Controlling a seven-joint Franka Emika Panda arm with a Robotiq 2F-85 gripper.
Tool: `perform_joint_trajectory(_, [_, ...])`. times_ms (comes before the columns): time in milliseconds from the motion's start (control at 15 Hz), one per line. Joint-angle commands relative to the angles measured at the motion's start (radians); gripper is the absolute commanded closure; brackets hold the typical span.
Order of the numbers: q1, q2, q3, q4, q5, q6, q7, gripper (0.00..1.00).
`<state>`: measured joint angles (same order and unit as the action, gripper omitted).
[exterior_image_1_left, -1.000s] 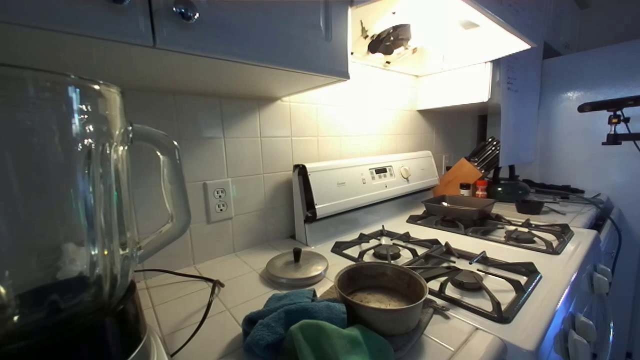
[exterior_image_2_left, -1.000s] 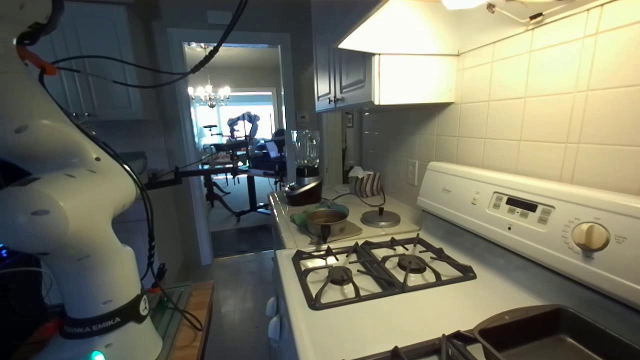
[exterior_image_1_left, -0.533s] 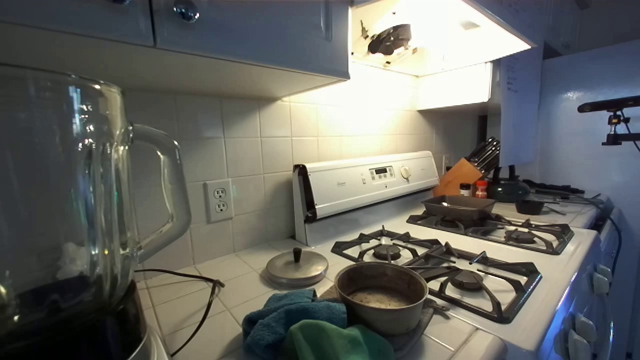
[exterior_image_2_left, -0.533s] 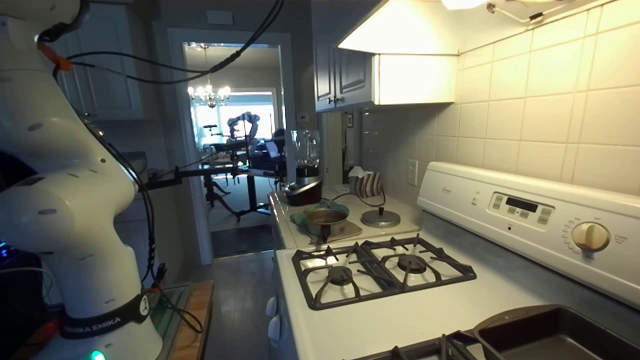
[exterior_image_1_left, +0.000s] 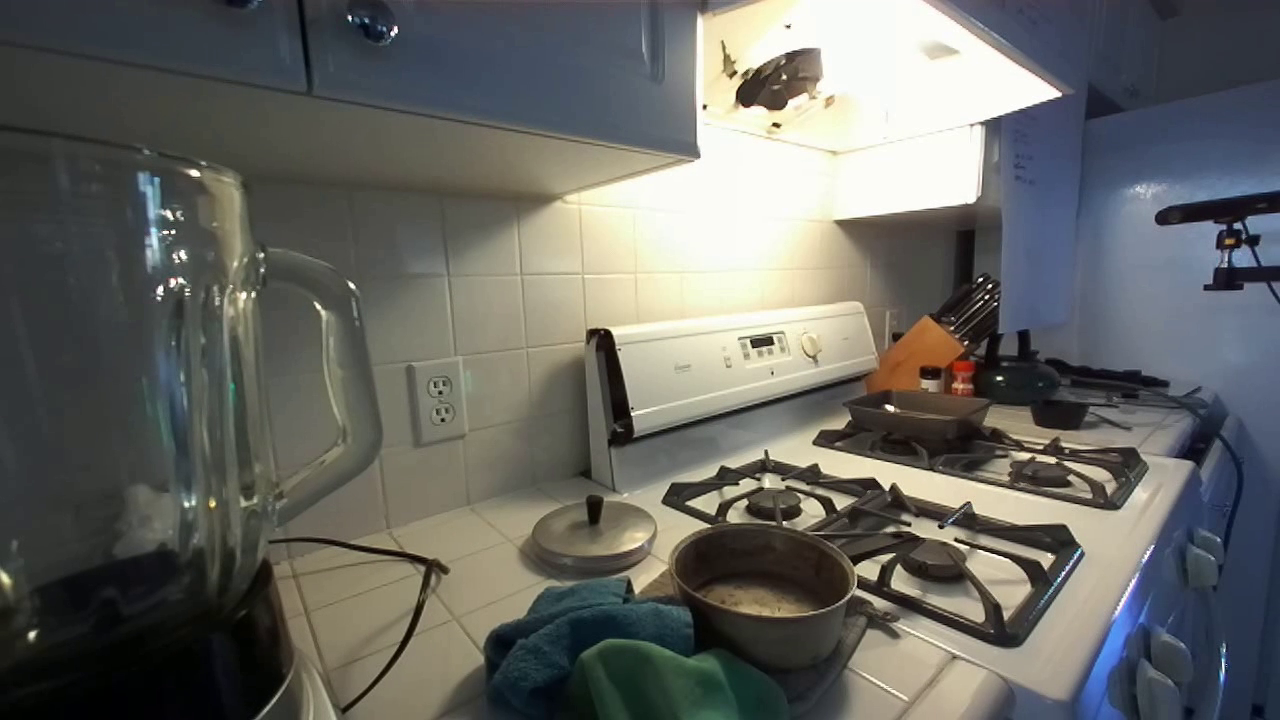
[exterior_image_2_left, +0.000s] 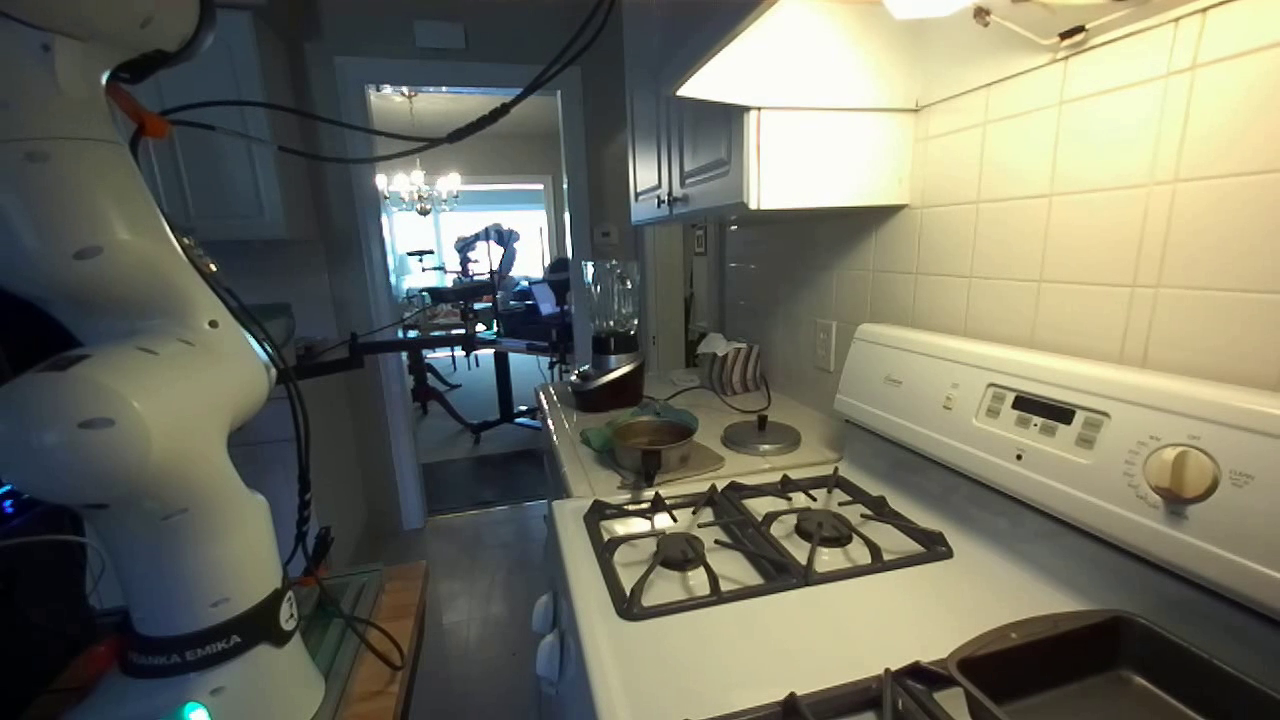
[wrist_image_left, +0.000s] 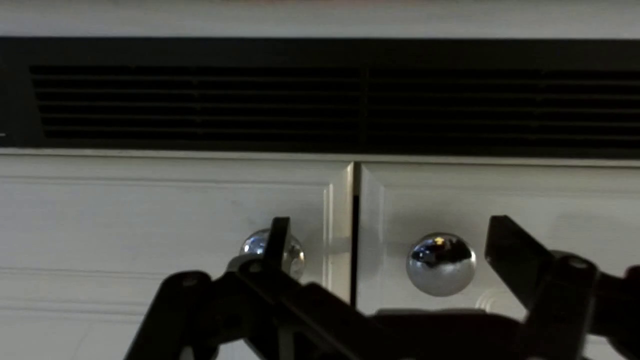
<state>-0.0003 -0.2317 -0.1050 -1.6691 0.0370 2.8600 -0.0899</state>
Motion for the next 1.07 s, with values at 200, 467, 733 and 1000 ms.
perform_joint_trajectory(200, [-0.073, 0.008, 0.020, 0.038, -0.073, 0.016, 0.086, 0.00])
perform_joint_trajectory(467, [-0.174, 0.018, 0.052, 0.099, -0.205, -0.035, 0.214, 0.00])
perform_joint_trajectory(733, [-0.226, 0.030, 0.077, 0.165, -0.285, -0.134, 0.287, 0.00])
perform_joint_trajectory(1000, [-0.197, 0.036, 0.080, 0.228, -0.271, -0.324, 0.262, 0.00])
